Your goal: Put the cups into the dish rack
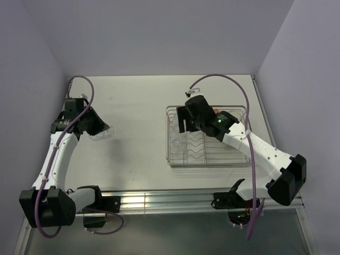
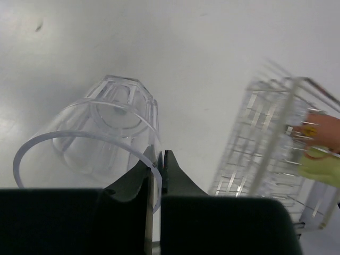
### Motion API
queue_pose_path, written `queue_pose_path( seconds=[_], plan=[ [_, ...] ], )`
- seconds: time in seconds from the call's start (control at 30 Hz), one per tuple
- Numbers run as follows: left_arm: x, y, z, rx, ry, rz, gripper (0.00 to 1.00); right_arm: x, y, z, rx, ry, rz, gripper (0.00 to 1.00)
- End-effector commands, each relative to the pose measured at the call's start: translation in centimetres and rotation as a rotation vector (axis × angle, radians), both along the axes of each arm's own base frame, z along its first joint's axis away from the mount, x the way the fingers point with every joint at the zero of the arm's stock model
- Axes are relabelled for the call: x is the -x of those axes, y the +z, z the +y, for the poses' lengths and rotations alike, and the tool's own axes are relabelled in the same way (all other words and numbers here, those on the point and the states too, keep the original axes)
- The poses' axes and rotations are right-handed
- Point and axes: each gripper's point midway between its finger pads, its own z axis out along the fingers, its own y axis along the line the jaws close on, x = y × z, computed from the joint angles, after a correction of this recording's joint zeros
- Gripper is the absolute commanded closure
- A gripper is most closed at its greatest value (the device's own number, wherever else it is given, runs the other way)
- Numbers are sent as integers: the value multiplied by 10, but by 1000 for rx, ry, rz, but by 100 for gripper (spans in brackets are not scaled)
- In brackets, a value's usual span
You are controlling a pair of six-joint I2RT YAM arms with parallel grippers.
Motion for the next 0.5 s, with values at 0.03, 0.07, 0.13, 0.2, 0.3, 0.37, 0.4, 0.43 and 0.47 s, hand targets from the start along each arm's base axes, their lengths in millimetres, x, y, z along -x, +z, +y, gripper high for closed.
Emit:
queue_pose_path(
  seconds=[0.03,0.07,0.13,0.2,0.3,0.37,0.4,0.43,0.47],
  plan=[
    [-27,89,-57,123,-303,-381,100,-28,82,-3,-200,-68,-164,21],
    [-34,110,-67,146,-351,-481,100,-31,91,-3,-235,-69,-177,19],
    [-26,137,-91,238,-479,-577,100,-36,115,-2,-340,-58,-212,17],
    [-25,171,-105,309,-556,-720,100,-32,130,3,-437,-20,-218,14],
    [-6,205,-128,462,-713,-872,100,-32,146,10,-564,26,-229,11],
    [7,206,-142,545,-779,-878,100,-28,154,21,-649,106,-215,9],
    [10,214,-148,544,-818,-938,100,-25,156,25,-674,136,-206,9],
    [16,213,-159,563,-857,-936,100,-21,163,33,-714,192,-209,8],
    [19,213,-164,564,-882,-945,100,-18,166,36,-744,210,-201,6]
  ],
)
